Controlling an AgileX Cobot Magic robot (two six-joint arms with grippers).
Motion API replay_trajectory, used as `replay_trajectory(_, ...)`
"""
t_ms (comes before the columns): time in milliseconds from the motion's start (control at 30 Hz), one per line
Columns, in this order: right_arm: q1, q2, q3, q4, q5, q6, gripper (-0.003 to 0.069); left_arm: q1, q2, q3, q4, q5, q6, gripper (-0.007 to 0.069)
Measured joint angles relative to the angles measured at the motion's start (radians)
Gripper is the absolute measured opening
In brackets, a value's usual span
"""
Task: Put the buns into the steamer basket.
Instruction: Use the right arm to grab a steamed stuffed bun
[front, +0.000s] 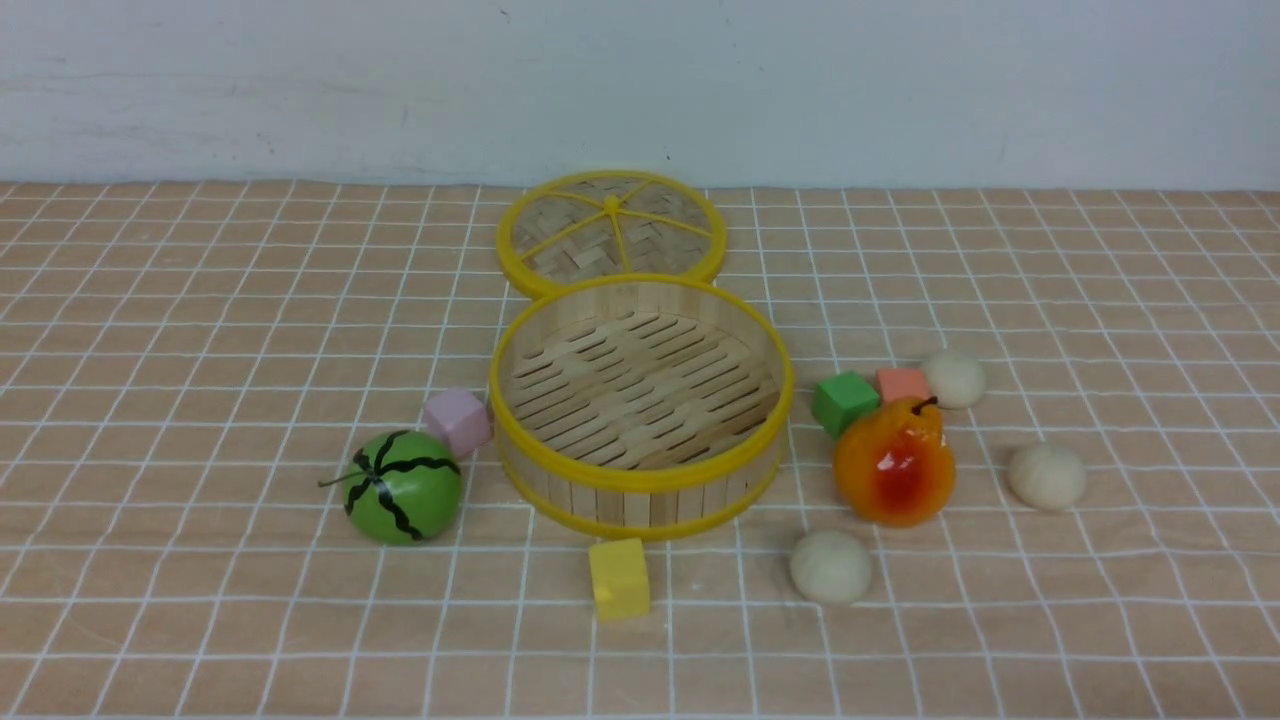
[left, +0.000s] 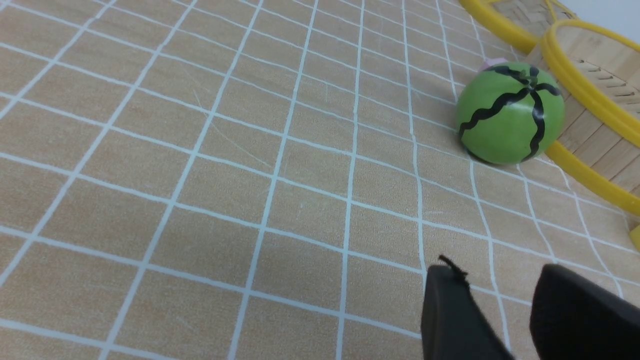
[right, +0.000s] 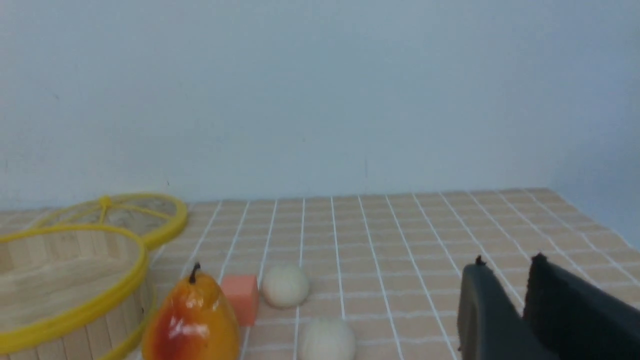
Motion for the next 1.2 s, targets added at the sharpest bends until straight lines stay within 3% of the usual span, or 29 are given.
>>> replay_trajectory(167, 0.000, 0.001, -0.006, 0.000, -0.057, 0.096, 0.0145, 0.000, 0.000, 0.000, 0.000, 0.000, 0.000, 0.0238)
replay_trajectory(367, 0.000, 0.079, -0.173, 0.000, 0.032, 0.185, 0.0150, 0.000, 0.000, 0.000, 0.000, 0.000, 0.000, 0.0238)
replay_trajectory(600, 0.000, 0.354, -0.555, -0.005, 0.434, 0.190, 0.0159, 0.000, 0.000, 0.000, 0.000, 0.000, 0.000, 0.0238)
replay_trajectory(700, 0.000, 0.492, -0.631, -0.033, 0.570, 0.155, 0.0162, 0.000, 0.000, 0.000, 0.000, 0.000, 0.000, 0.0238)
replay_trajectory(800, 0.000, 0.612, -0.639, -0.044, 0.594, 0.102, 0.0167, 0.000, 0.000, 0.000, 0.000, 0.000, 0.000, 0.0238)
replay_trajectory(1033, 0.000, 0.896, -0.659, 0.080, 0.537, 0.023, 0.0171, 0.000, 0.000, 0.000, 0.000, 0.000, 0.000, 0.0238)
replay_trajectory(1200, 0.000, 1.142, -0.783, 0.149, 0.607, -0.046, 0.0178, 0.000, 0.000, 0.000, 0.000, 0.000, 0.000, 0.0238)
